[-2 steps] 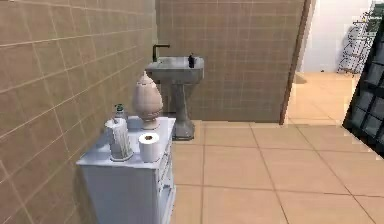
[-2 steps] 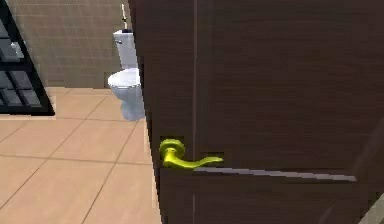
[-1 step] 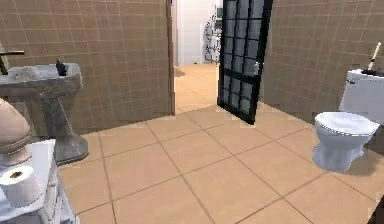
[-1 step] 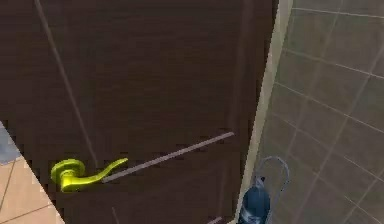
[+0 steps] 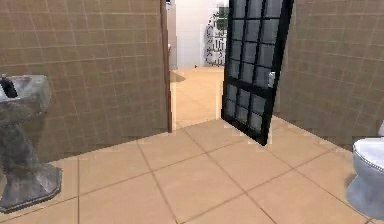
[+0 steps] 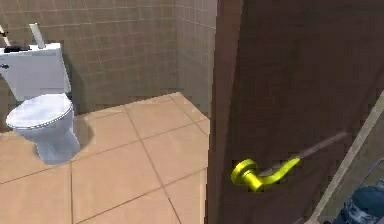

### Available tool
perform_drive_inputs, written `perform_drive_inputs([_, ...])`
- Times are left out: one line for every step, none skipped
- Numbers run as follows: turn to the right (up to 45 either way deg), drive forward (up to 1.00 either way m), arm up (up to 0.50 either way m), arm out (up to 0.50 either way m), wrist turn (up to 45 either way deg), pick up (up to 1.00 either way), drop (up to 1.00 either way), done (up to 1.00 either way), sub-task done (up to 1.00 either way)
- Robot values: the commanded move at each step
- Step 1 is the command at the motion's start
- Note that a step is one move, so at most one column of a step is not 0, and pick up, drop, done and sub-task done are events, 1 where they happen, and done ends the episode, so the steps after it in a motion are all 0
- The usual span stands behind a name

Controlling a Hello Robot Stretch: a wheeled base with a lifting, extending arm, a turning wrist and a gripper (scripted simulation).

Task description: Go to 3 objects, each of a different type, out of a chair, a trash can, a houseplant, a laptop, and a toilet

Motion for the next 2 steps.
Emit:
perform_drive_inputs([45.0, 0.0, 0.0, 0.0, 0.0, 0.0, 0.0, 0.0, 0.0])
perform_drive_inputs([3.0, 0.0, 0.0, 0.0, 0.0, 0.0, 0.0, 0.0, 0.0])
